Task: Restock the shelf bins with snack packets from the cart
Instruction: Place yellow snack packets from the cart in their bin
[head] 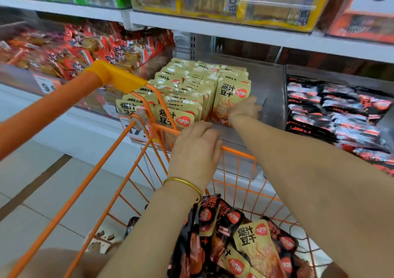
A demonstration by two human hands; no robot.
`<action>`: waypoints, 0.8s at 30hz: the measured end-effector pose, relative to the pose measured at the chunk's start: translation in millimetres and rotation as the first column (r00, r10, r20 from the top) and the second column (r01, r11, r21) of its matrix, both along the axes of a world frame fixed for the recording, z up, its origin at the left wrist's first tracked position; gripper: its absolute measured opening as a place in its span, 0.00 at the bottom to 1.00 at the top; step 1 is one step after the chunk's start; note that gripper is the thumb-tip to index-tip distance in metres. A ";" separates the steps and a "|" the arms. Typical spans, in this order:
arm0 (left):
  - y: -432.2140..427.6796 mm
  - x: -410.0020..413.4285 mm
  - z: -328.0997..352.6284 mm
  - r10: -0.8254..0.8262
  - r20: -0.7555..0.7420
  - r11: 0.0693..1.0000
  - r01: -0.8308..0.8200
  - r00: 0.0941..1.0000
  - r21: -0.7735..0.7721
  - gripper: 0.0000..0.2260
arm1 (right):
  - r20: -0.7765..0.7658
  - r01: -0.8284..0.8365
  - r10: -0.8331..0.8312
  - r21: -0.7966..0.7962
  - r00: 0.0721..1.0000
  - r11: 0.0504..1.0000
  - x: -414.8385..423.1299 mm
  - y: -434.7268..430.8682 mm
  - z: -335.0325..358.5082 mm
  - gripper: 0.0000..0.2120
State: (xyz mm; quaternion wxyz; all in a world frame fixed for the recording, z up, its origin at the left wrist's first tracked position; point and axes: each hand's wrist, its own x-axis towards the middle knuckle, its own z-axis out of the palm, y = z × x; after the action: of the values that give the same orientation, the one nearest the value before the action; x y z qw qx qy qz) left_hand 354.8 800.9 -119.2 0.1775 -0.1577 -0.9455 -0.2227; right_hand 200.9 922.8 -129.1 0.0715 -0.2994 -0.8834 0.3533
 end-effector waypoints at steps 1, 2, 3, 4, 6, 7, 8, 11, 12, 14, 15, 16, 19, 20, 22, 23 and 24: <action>-0.1 -0.1 0.1 0.000 0.007 1.000 0.000 1.000 -0.002 0.20 | 0.029 -0.021 0.021 -0.005 0.999 1.000 0.6 0.4 -0.9 0.27; -0.4 -0.6 -0.3 0.001 0.000 1.000 -0.001 1.000 0.001 0.20 | 0.047 -0.038 0.039 -0.022 0.998 0.999 1.1 -0.1 -0.9 0.28; -0.6 -0.8 -0.5 0.001 -0.002 1.000 -0.001 1.000 0.005 0.20 | 0.055 -0.052 0.054 -0.038 0.997 0.998 0.8 -1.0 -1.2 0.29; -0.6 -0.6 -0.6 -0.001 -0.005 1.000 0.001 1.000 0.008 0.19 | 0.056 -0.061 0.063 -0.042 0.996 0.997 0.6 -2.0 -1.9 0.29; -1.1 -1.0 -0.5 0.000 -0.020 1.000 0.000 1.000 0.024 0.18 | 0.048 -0.055 0.057 -0.034 0.997 0.998 -1.3 -5.4 -2.4 0.29; -1.4 -1.3 -0.3 0.005 -0.026 0.999 -0.004 1.000 0.033 0.16 | 0.051 -0.053 0.054 -0.022 0.997 0.998 -0.7 -6.1 -1.3 0.27; -2.0 -1.3 -0.5 0.006 -0.027 0.999 -0.005 1.000 0.038 0.15 | 0.061 -0.064 0.065 -0.007 0.996 0.998 0.9 -5.1 0.3 0.25; -3.9 -0.3 2.6 -0.016 -0.026 0.999 0.017 1.000 0.031 0.14 | 0.085 -0.207 0.211 -0.051 0.974 0.977 13.2 -3.0 13.4 0.30; -4.4 0.0 5.5 -0.028 -0.023 0.999 0.029 0.999 0.027 0.13 | 0.070 -0.219 0.222 -0.042 0.973 0.975 22.3 -4.5 21.9 0.31; -5.8 1.3 14.7 -0.053 -0.006 0.997 0.053 0.999 0.053 0.12 | -0.029 -0.254 0.255 0.035 0.967 0.967 50.8 -9.8 42.6 0.28; -6.7 2.9 20.7 -0.052 -0.001 0.995 0.052 0.999 0.085 0.12 | -0.125 -0.310 0.315 0.061 0.941 0.949 70.2 -13.0 53.4 0.25; -8.1 4.8 26.1 -0.043 0.001 0.992 0.043 0.999 0.115 0.11 | -0.240 -0.381 0.387 0.076 0.890 0.922 95.0 -13.8 63.4 0.21; -16.5 9.4 40.9 0.011 -0.004 0.992 -0.011 1.000 0.125 0.12 | -0.402 -0.596 0.582 0.106 0.707 0.796 168.6 -5.2 71.0 0.08; -20.0 12.3 43.5 0.030 -0.009 0.995 -0.029 1.000 0.100 0.12 | -0.355 -0.672 0.656 0.097 0.666 0.734 187.7 -2.8 66.6 0.08; -27.3 19.7 41.4 0.072 -0.010 0.996 -0.071 0.997 0.047 0.10 | -0.161 -0.813 0.807 0.046 0.568 0.581 210.4 -2.9 45.0 0.05; -29.5 25.0 37.9 0.087 -0.024 0.995 -0.086 0.996 0.039 0.10 | -0.069 -0.852 0.850 0.006 0.522 0.524 216.5 -6.5 30.8 0.04; -30.1 30.8 33.8 0.088 -0.042 0.995 -0.086 0.995 0.053 0.10 | -0.007 -0.874 0.874 -0.033 0.485 0.485 220.5 -11.4 16.6 0.08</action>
State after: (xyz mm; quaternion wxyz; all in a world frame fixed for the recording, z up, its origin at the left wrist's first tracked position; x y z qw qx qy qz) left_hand 385.5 770.9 -85.3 0.2119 -0.1166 -0.9413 -0.2355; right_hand 421.4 911.4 -112.5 -0.1270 0.1872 -0.9078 0.3532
